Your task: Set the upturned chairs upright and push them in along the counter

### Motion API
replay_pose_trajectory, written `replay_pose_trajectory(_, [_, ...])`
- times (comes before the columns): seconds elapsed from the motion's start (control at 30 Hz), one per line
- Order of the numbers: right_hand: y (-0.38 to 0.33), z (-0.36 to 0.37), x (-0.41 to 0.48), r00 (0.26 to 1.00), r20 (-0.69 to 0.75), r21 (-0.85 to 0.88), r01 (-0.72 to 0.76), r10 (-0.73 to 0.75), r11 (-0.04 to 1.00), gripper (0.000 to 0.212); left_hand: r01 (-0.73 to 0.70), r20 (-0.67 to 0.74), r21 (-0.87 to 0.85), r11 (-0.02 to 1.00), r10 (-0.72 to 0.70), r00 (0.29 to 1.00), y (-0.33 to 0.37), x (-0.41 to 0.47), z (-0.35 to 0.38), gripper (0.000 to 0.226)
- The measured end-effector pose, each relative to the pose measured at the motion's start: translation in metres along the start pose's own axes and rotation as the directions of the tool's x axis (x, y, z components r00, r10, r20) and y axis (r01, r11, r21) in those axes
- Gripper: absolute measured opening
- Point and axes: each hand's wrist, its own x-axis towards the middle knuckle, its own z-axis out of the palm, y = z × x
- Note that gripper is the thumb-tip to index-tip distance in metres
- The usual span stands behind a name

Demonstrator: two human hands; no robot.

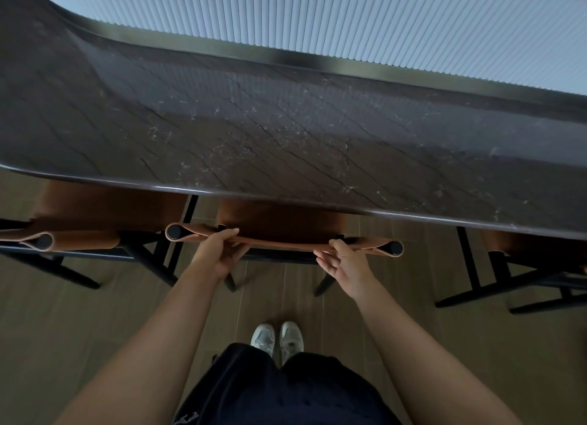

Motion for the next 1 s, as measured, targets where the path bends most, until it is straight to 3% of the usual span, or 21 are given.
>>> replay_pose_trajectory(0.13, [0.000,-0.002,-0.001,1.000,0.004,-0.027,-0.012,0.013,1.000,0.032,-0.030,-0.009,0.008,1.000,0.030,0.999,-0.004,-0.004,0.002,0.010])
replay_pose_trajectory(0.5, [0.001,-0.003,-0.003,0.998,0.044,-0.018,-0.038,0.038,0.999,0.019,-0.039,-0.017,0.005,0.999,0.039,0.999,-0.007,-0.013,-0.001,0.007])
replay_pose_trajectory(0.67, [0.000,-0.002,-0.004,0.999,0.040,-0.010,-0.037,0.038,0.999,0.026,-0.067,-0.055,-0.019,0.998,0.066,0.996,-0.010,-0.021,0.006,0.009])
replay_pose_trajectory(0.83, [-0.004,-0.001,-0.010,0.997,0.008,-0.046,-0.070,0.070,0.996,0.021,-0.004,0.008,0.169,0.986,0.003,1.000,-0.021,-0.033,0.014,0.014])
replay_pose_trajectory(1.0, [-0.008,0.009,-0.022,0.995,-0.067,-0.081,-0.082,0.077,0.993,0.018,0.026,0.048,0.203,0.979,-0.037,0.998,-0.025,-0.045,0.029,0.018])
